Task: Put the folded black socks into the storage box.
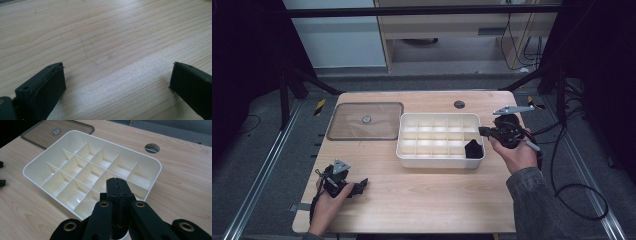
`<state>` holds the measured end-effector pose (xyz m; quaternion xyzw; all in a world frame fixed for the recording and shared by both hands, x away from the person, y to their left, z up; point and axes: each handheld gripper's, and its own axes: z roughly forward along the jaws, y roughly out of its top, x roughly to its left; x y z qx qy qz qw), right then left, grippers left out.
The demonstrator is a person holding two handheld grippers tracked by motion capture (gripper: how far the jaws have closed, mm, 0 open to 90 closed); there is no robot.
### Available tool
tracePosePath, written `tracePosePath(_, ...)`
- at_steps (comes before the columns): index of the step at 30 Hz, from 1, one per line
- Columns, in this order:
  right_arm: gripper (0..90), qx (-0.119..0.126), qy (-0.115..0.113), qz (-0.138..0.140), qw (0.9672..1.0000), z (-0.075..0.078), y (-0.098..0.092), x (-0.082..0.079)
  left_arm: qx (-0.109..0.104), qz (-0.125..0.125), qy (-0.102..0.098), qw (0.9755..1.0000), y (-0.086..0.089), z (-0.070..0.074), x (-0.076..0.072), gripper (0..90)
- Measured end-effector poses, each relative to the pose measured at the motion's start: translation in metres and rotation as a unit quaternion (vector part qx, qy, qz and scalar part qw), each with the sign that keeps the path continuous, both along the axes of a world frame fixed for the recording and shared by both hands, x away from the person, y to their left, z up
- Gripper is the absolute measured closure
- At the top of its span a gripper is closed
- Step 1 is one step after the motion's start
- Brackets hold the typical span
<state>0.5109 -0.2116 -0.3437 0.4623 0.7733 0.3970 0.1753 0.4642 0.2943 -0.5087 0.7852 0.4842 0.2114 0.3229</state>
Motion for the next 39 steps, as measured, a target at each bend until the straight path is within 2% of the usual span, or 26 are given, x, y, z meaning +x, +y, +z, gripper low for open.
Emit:
tracePosePath(9,90.0,0.005,-0.005,-0.001,1.0,-0.003,-0.009,-0.01,-0.001,0.001,-0.001,1.0,0.0,0.0,0.0,0.0)
tracePosePath(20,80.3,0.015,-0.004,-0.007,0.9998,-0.016,-0.022,-0.022,-0.001,0.001,-0.001,1.0,0.0,0.0,0.0,0.0)
tracePosePath(23,74.7,0.017,-0.004,-0.007,0.9998,-0.021,-0.024,-0.026,-0.001,0.001,-0.001,1.0,0.0,0.0,0.0,0.0)
tracePosePath(30,54.3,0.017,-0.004,-0.015,0.9997,-0.033,-0.029,-0.034,-0.001,0.001,-0.001,1.0,0.0,0.0,0.0,0.0)
tracePosePath(35,39.4,0.007,-0.003,-0.024,0.9997,-0.046,-0.034,-0.041,-0.001,0.0,-0.001,1.0,0.0,0.0,0.0,0.0)
tracePosePath(39,32.1,0.002,-0.006,-0.028,0.9996,-0.054,-0.036,-0.045,0.0,0.001,0.0,1.0,0.0,0.0,0.0,0.0)
